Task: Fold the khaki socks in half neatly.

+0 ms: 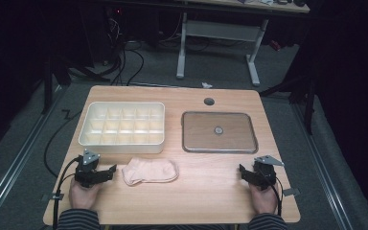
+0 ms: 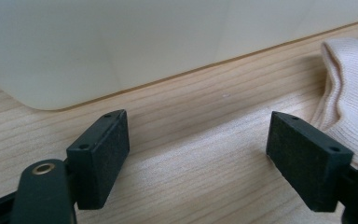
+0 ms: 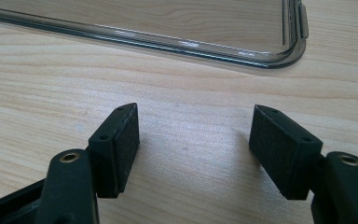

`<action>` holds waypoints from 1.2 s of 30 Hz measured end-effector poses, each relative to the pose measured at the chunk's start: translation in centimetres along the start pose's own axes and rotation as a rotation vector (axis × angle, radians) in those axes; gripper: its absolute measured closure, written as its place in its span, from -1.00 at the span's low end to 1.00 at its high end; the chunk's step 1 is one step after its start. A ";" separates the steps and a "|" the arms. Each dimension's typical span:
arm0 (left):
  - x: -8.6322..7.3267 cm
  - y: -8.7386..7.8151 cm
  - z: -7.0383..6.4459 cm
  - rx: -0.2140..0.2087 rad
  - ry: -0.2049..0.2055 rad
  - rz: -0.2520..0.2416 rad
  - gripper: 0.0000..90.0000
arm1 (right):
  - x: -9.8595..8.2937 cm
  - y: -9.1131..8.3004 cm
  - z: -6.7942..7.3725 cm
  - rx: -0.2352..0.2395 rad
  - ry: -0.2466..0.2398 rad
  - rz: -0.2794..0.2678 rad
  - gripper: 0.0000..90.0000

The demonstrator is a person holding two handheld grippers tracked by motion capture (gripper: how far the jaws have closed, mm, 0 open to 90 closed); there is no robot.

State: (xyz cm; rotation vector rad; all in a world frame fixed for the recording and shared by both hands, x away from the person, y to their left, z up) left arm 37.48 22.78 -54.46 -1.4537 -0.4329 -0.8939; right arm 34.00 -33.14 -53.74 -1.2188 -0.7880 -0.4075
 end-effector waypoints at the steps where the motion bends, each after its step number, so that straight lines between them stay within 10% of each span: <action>1: 0.0 0.0 0.0 0.001 0.000 0.000 -0.52 | 0.0 0.0 0.0 0.000 0.000 0.000 -0.26; 36: -0.1 -0.4 -0.2 -0.006 -0.007 -0.002 -0.41 | -0.1 -0.3 0.4 -0.001 -0.002 -0.001 0.01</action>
Point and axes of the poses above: each handheld gripper's, and its own axes: y roughly forward along the jaws, x roughly out of its top, z roughly to its left, the point moved 1 cm from there along y, roughly forward along the jaws, and after that the axes turned 13 degrees about x, right-handed, at the moved point
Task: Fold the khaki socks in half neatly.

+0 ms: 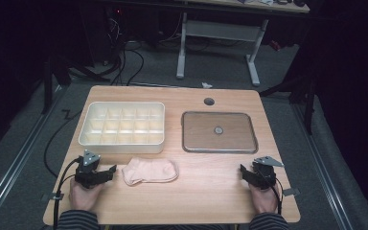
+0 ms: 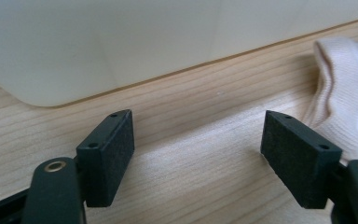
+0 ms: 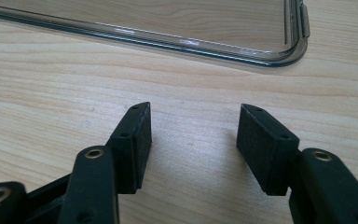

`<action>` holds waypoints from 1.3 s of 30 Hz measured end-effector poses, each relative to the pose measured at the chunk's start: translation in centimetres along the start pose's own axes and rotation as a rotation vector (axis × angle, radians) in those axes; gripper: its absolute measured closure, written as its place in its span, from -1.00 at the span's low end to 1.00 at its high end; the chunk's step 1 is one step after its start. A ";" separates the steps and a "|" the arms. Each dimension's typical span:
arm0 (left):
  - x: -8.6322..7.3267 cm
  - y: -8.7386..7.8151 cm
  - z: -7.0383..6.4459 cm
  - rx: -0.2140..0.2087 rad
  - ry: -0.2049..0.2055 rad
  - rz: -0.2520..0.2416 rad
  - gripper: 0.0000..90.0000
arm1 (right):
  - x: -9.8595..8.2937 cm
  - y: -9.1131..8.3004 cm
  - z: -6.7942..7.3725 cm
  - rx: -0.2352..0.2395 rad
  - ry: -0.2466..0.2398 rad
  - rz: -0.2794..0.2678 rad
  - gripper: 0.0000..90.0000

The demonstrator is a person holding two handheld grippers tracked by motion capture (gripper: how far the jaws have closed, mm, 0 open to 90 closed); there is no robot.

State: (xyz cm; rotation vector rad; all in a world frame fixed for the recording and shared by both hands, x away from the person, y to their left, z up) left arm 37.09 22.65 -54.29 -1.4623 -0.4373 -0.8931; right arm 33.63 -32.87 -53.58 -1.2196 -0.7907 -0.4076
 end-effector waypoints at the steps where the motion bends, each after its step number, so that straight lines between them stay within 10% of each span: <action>1: 0.0 -0.1 0.1 -0.005 -0.008 -0.004 -0.41 | 0.0 0.0 0.0 0.004 -0.004 -0.001 0.03; 13: 0.0 -1.8 -0.7 -0.151 -0.095 -0.035 -0.39 | 0.0 -0.9 2.5 0.115 -0.007 -0.056 0.15; 39: 0.5 -1.0 -4.8 -0.163 -0.035 0.010 -0.30 | 2.8 1.0 12.1 0.391 -0.161 0.005 0.25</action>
Point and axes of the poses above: each handheld gripper's, and its own axes: y roughly forward along the jaws, x roughly out of its top, z roughly to its left, the point moved 1 cm from there along y, roughly forward along the jaws, and after that the axes turned 13 degrees about x, right-handed, at the moved point
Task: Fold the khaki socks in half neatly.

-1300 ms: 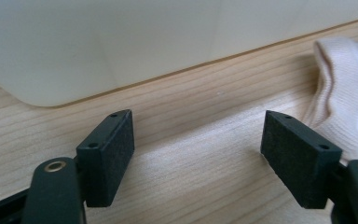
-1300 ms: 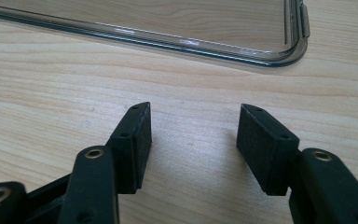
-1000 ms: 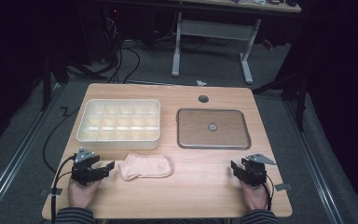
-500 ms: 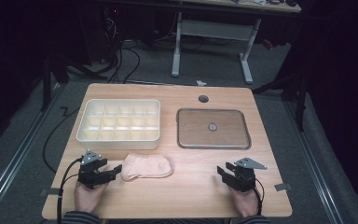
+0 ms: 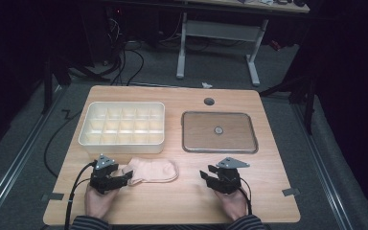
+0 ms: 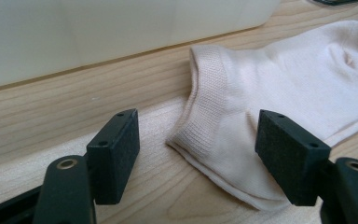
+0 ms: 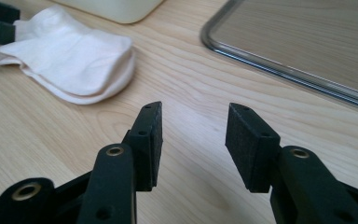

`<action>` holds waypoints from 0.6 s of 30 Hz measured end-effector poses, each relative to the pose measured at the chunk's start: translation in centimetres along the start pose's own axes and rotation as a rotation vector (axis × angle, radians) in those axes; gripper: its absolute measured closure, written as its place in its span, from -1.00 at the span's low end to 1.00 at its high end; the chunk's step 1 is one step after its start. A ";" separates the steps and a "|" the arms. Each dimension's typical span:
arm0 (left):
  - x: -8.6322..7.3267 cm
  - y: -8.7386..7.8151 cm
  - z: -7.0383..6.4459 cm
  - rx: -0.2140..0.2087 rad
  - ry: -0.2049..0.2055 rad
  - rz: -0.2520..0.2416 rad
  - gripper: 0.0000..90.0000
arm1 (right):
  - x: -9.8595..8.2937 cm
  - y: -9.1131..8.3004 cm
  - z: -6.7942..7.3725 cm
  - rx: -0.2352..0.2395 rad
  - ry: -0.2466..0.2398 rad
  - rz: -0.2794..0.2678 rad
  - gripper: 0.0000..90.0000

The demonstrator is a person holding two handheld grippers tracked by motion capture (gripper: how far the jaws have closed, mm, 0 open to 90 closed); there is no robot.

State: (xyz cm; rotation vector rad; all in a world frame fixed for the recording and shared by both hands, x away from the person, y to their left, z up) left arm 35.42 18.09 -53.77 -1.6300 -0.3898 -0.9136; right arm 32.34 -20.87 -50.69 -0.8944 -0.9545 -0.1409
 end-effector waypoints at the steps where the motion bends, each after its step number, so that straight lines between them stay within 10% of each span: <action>1: 0.0 0.0 0.0 -0.002 0.003 0.004 -0.29 | 0.2 0.4 0.2 0.004 -0.007 0.007 0.25; 18: 0.2 0.3 -0.3 0.002 -0.003 0.009 -0.20 | 3.4 5.0 2.4 0.086 -0.031 0.021 0.20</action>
Point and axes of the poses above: each handheld gripper's, and its own axes: y roughly forward along the jaws, x roughly out of its top, z roughly to its left, the point moved 1 cm from there along y, roughly forward along the jaws, and after that the axes turned 13 degrees about x, right-handed, at the moved point
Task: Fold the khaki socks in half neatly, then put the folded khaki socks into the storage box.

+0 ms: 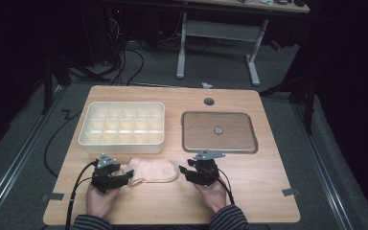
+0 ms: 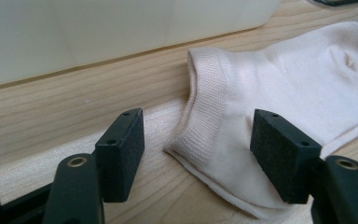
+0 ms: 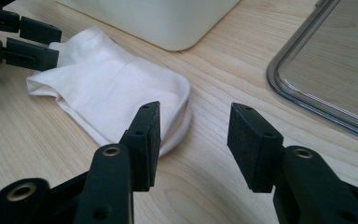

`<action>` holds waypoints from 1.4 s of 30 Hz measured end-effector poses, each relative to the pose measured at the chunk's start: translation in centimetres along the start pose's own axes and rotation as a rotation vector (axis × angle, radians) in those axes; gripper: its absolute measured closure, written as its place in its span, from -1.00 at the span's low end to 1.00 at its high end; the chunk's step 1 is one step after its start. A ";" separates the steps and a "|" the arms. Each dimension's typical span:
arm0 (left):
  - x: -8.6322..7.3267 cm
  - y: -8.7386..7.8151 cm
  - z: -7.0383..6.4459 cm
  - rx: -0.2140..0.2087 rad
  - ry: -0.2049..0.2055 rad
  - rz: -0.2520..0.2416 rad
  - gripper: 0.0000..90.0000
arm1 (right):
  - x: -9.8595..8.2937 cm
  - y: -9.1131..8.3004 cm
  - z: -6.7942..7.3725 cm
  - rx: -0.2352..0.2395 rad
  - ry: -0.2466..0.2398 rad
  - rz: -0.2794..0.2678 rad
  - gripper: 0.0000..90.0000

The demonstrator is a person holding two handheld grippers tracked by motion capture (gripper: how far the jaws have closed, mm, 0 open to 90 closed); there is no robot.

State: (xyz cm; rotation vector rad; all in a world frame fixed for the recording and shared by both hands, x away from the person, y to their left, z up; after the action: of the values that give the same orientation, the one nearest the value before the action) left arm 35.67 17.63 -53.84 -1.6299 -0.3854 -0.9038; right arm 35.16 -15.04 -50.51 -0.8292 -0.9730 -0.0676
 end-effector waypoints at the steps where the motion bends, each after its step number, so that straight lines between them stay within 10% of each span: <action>1: 0.0 0.0 -0.1 0.005 0.008 -0.001 -0.19 | 0.1 0.3 0.0 0.000 -0.004 0.000 0.20; 17: -0.2 -0.1 -0.6 0.074 0.089 -0.012 0.04 | 0.9 4.3 0.4 -0.018 -0.002 0.076 0.19; 42: -0.4 -0.3 -0.2 0.030 0.062 -0.013 0.63 | 0.2 5.7 0.8 -0.019 -0.081 0.104 0.55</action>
State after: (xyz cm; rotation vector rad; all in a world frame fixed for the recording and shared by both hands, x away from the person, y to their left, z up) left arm 35.15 17.65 -53.88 -1.5699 -0.3652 -0.9522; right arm 37.01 -10.48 -53.49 -0.9039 -1.0048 0.0465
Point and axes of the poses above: each handheld gripper's, and its own axes: y roughly forward along the jaws, x roughly out of its top, z roughly to its left, the point moved 1 cm from there along y, roughly forward along the jaws, and after that the axes turned 13 degrees about x, right-handed, at the moved point
